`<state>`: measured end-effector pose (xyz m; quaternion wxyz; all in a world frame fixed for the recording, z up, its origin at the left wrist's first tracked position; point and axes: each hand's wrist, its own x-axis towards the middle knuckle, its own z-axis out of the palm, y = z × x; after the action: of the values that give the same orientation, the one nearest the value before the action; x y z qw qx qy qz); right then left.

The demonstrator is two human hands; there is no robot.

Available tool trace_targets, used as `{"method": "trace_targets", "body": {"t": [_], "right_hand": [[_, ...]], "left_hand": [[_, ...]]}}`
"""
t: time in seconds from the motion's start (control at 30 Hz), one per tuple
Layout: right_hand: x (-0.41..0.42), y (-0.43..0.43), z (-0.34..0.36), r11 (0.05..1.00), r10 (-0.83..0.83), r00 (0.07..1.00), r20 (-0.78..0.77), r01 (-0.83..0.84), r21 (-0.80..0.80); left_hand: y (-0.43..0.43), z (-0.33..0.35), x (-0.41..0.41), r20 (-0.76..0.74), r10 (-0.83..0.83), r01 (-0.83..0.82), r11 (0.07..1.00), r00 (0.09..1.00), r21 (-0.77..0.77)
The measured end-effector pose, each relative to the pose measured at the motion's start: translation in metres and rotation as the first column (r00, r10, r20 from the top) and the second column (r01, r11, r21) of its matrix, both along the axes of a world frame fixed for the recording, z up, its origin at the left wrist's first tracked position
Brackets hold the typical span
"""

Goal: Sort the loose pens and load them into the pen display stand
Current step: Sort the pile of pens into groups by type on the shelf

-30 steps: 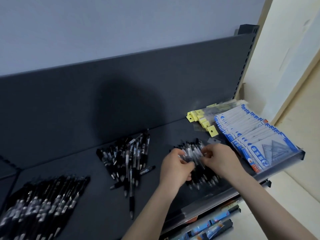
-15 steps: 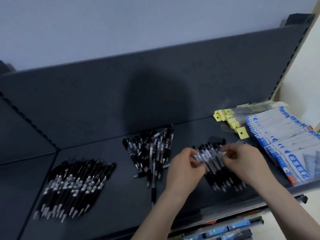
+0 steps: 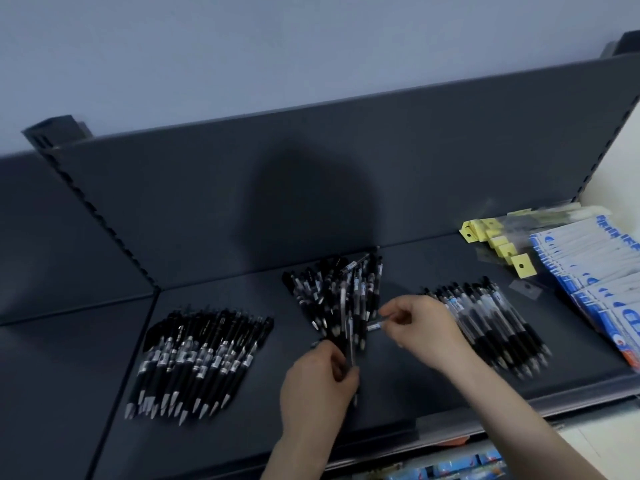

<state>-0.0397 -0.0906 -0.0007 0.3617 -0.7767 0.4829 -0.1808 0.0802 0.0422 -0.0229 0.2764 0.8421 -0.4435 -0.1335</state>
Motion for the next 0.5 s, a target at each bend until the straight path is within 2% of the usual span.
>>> {"method": "trace_targets", "body": {"t": [0.13, 0.37, 0.5], "right_hand": [[0.02, -0.004, -0.003, 1.0, -0.027, 0.999, -0.017, 0.027, -0.008], [0.044, -0.008, -0.006, 0.992, -0.125, 0.988, -0.085, 0.123, -0.029], [0.052, -0.008, -0.009, 0.989, -0.144, 0.969, -0.2, 0.134, -0.065]], "left_hand": [[-0.002, 0.003, -0.003, 0.023, -0.023, 0.023, 0.999, 0.999, 0.024], [-0.003, 0.005, 0.003, -0.106, -0.037, 0.035, 0.999, 0.994, -0.019], [0.005, 0.008, 0.013, -0.15, -0.063, 0.058, 0.998, 0.987, -0.037]]}}
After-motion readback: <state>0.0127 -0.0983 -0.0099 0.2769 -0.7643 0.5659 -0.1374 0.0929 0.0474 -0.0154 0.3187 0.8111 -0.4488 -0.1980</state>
